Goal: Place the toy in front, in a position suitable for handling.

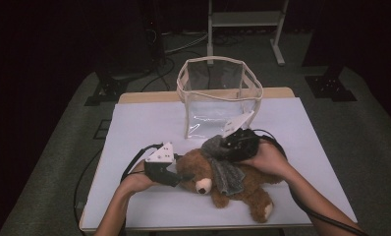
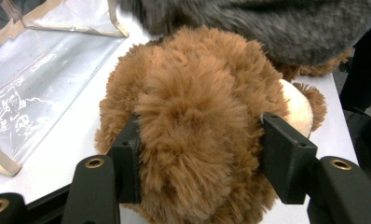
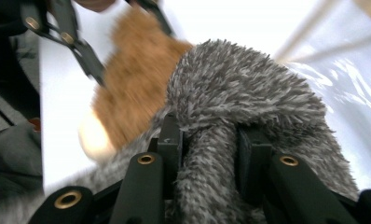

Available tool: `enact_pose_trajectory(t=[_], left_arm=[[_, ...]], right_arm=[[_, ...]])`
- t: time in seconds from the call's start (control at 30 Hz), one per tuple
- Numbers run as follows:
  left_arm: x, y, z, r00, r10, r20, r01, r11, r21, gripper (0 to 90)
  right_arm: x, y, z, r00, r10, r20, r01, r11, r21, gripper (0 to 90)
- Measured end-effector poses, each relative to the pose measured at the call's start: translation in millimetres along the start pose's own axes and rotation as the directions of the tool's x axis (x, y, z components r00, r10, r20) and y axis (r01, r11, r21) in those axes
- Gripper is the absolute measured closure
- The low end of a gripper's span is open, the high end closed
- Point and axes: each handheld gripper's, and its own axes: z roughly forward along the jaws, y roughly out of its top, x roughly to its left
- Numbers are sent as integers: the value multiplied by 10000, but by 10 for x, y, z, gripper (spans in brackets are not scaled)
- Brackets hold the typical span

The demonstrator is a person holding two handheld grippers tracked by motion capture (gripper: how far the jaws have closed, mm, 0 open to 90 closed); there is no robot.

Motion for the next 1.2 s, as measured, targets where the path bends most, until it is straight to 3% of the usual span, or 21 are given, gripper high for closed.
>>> enact_pose_trajectory(t=[0.17, 0.3, 0.4, 0.43, 0.5, 0.53, 0.6, 0.67, 0.8, 0.83, 0.87, 0.97, 1.0, 1.03, 1.07, 1.1, 1.13, 1.17, 1.2], left_arm=[[11, 4, 8, 10000, 9, 35, -9, 10000, -33, 396], [13, 39, -21, 9999, 42, 117, -44, 9999, 143, 350], [24, 115, -69, 9998, 141, 124, -141, 9999, 19, 332], [30, 189, -75, 9998, 2, 219, 7, 9992, -409, 293], [33, 253, -28, 9999, -22, 146, 29, 9989, -460, 285], [33, 253, -28, 9999, -22, 146, 29, 9989, -460, 287], [16, 261, 79, 9999, 153, 41, -153, 9998, 141, 307], [-11, 201, 146, 10000, -4, -17, 4, 10000, -19, 336], [-13, 163, 108, 10000, -17, -57, 16, 10000, -25, 364], [-16, 151, 109, 10000, -44, -61, 44, 10000, -60, 366], [-16, 147, 110, 10000, -69, -60, 68, 10000, -67, 366], [-24, 147, 105, 10000, -37, -66, 37, 10000, -21, 367], [-24, 147, 105, 10000, -37, -66, 37, 10000, -21, 367], [-26, 146, 102, 10000, -12, -64, 12, 10000, -3, 367], [-28, 145, 99, 10000, 1, -58, -1, 10000, 19, 367], [-31, 142, 97, 10000, 4, -52, -4, 10000, 4, 366], [-31, 142, 97, 10000, 4, -52, -4, 10000, 4, 367], [-32, 143, 96, 10000, 40, -50, -40, 10000, 10, 366], [-32, 143, 96, 10000, 40, -50, -40, 10000, 10, 366]], right_arm=[[-115, -185, -142, 9974, 718, -84, -721, 9962, -483, 667], [-72, -292, -30, 9932, 1059, -481, -1089, 9920, -640, 667], [-45, -304, 20, 9935, 1032, -481, -1063, 9921, -669, 667], [-17, -305, 49, 9942, 990, -419, -1017, 9923, -706, 667], [3, -300, 62, 9954, 906, -311, -926, 9933, -690, 667], [3, -300, 62, 9954, 906, -311, -926, 9933, -690, 667], [14, -299, 47, 9963, 820, -242, -836, 9939, -723, 667], [13, -324, -59, 9977, 684, -34, -684, 9931, -954, 668], [-26, -401, -248, 9952, 973, -67, -972, 9849, -1432, 670], [-64, -487, -408, 9934, 1145, 7, -1128, 9797, -1657, 671], [-64, -487, -408, 9934, 1145, 7, -1128, 9797, -1657, 671], [-114, -671, -709, 9870, 1549, 431, -1441, 9712, -1898, 669], [-114, -671, -709, 9870, 1549, 431, -1441, 9712, -1898, 669], [-133, -783, -877, 9814, 1828, 589, -1673, 9642, -2056, 668], [-133, -783, -877, 9814, 1828, 589, -1673, 9642, -2056, 668], [-143, -888, -1039, 9752, 2015, 916, -1790, 9613, -2096, 668], [-143, -888, -1039, 9752, 2015, 916, -1790, 9613, -2096, 668], [-148, -982, -1187, 9672, 2255, 1173, -1981, 9579, -2080, 667], [-148, -982, -1187, 9672, 2255, 1173, -1981, 9579, -2080, 667]])
